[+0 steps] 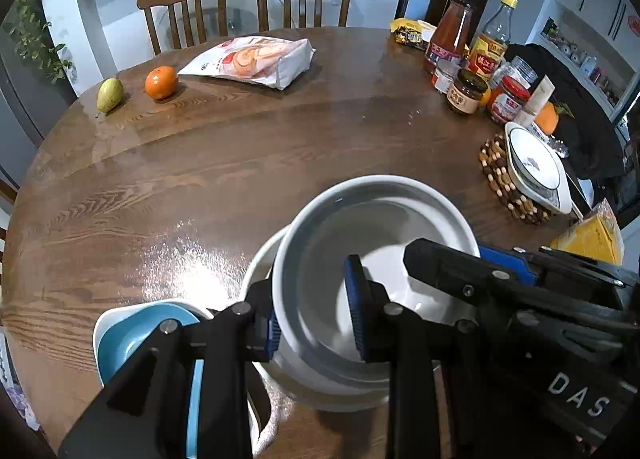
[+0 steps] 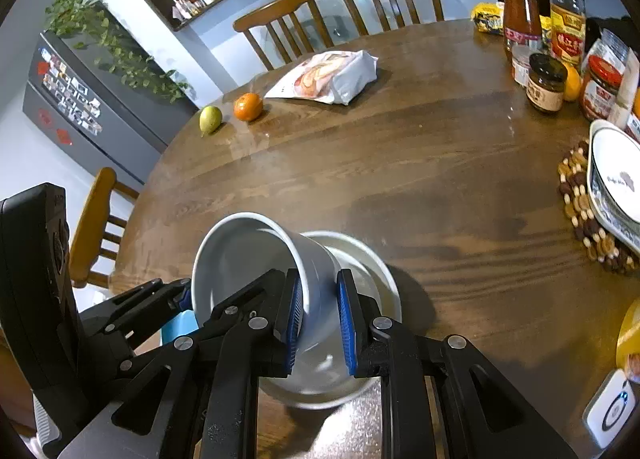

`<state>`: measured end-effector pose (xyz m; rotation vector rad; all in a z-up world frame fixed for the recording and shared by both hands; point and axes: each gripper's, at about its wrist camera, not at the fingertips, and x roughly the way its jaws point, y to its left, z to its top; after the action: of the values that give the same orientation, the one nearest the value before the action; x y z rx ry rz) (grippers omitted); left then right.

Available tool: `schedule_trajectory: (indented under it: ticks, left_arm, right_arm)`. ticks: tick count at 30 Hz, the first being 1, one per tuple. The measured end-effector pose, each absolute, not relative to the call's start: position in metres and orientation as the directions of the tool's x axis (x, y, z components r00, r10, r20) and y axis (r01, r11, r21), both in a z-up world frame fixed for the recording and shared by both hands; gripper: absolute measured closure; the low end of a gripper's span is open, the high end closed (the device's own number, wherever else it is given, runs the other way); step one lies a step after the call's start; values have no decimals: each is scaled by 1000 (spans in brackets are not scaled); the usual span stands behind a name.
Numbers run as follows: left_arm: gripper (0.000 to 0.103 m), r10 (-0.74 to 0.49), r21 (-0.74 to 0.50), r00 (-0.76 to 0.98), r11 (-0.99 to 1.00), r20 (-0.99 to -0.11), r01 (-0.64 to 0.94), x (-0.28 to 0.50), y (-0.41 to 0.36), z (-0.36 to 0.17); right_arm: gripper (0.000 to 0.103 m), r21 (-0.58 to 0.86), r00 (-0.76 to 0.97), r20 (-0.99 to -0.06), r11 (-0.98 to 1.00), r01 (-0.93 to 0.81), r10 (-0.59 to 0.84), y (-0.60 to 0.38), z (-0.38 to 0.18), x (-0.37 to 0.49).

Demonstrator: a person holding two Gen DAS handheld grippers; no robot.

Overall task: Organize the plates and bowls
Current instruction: 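Lower the small white bowl into the medium white bowl with both grippers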

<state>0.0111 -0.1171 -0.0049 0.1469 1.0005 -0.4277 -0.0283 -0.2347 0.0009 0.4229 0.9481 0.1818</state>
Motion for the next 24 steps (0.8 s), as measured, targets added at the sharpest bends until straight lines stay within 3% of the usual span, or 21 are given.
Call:
schedule_trajectory:
  ticks: [24]
  left_arm:
    - [77,-255,-74,386,902,-887,426,5,-115,-31]
  right_arm:
    - [83,433,511,-790,898,76,338,-227,-23,-39]
